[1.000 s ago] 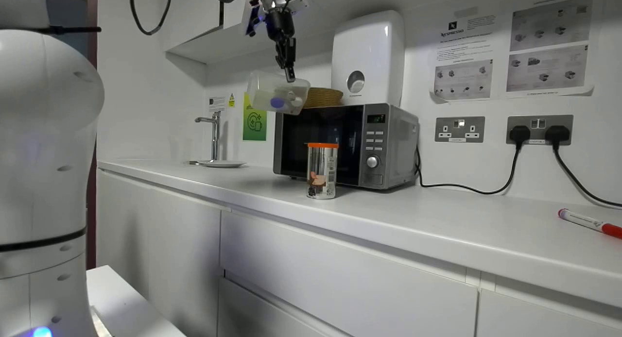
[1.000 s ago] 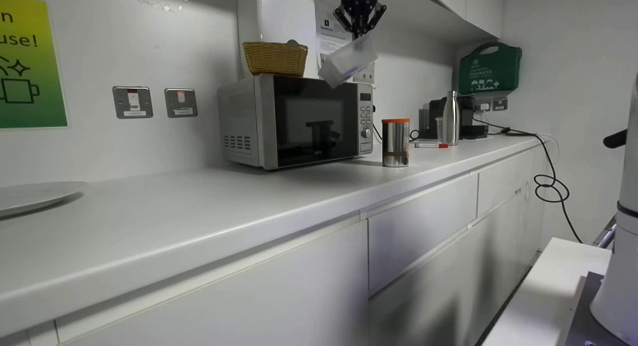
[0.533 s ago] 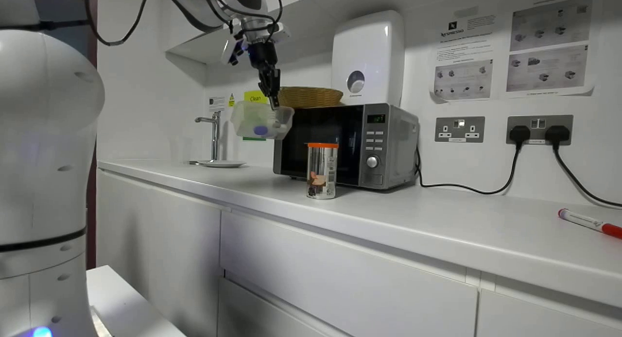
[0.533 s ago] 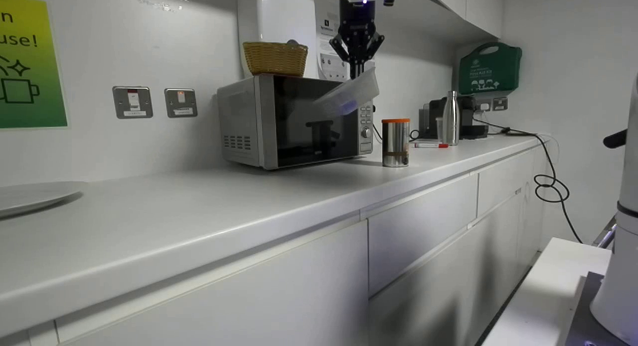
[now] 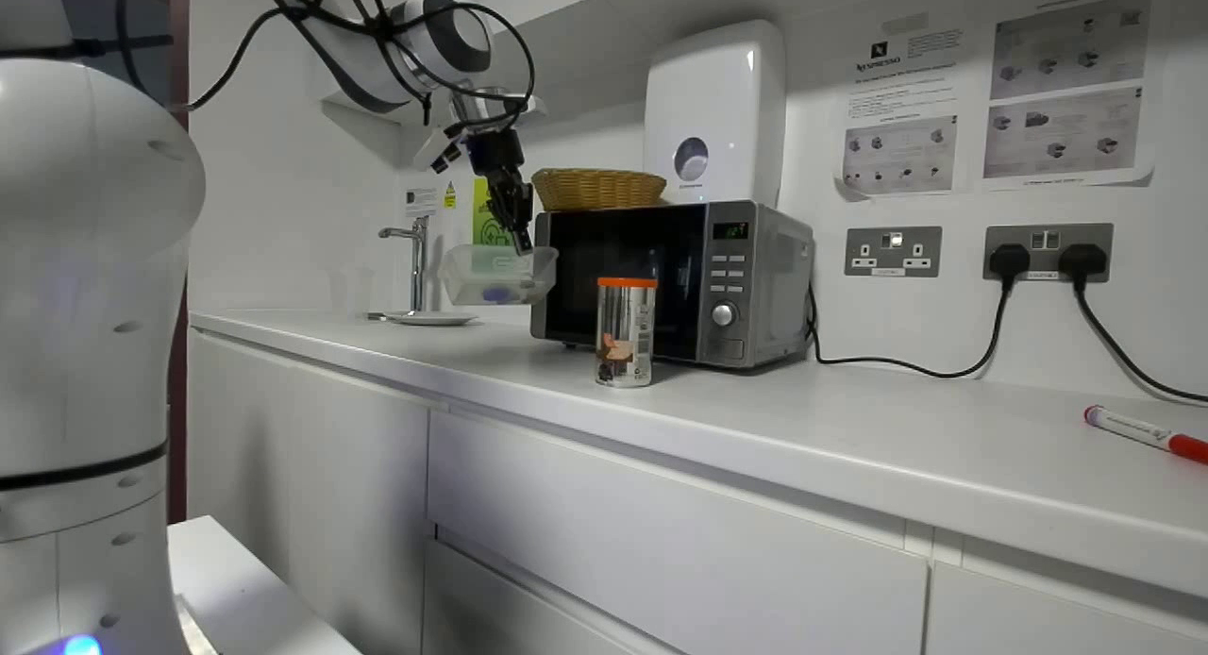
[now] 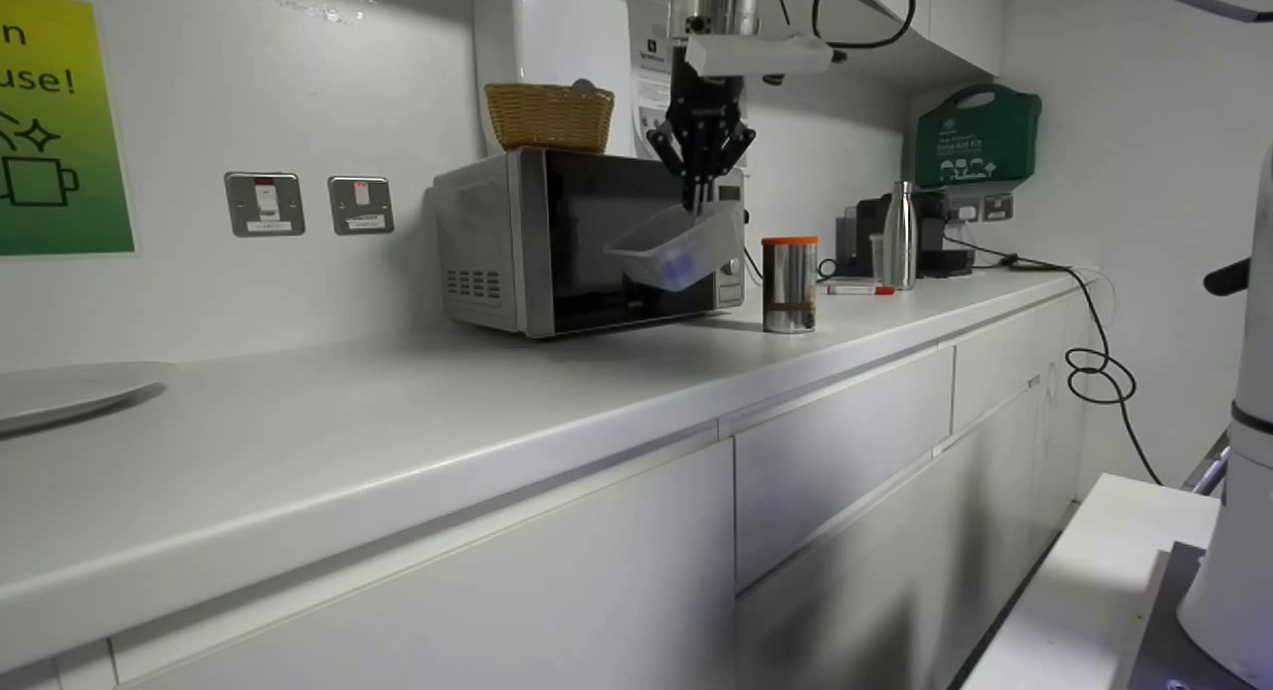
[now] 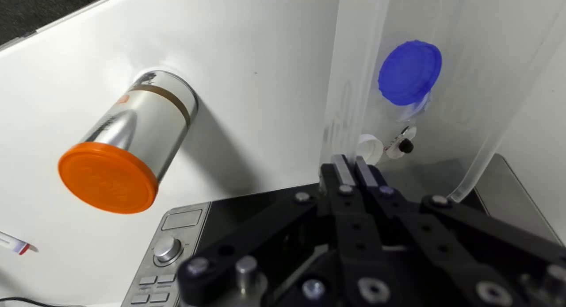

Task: Put the things on top of the microwave onto the counter in front of the microwave

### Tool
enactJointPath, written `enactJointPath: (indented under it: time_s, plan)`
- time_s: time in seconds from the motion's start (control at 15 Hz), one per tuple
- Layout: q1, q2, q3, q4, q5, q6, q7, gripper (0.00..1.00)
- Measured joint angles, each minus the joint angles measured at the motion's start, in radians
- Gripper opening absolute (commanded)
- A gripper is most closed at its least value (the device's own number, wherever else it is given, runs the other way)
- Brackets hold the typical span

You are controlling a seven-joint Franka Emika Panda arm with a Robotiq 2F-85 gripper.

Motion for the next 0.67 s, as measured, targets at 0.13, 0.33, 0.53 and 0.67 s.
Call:
enactJointPath:
  time_s: [0.13,0.33,0.53,0.67]
  plan:
    - [0.000,0.014,0.004,-0.013,-0.001,0.033,-0.002,0.01]
    - [0.000,0.053,0.007,-0.018,0.000,0.064,-0.010,0.01]
    - [0.004,0.100,0.010,-0.018,0.001,0.090,-0.022,0.01]
    - [0.008,0.126,0.010,-0.018,0.002,0.096,-0.032,0.01]
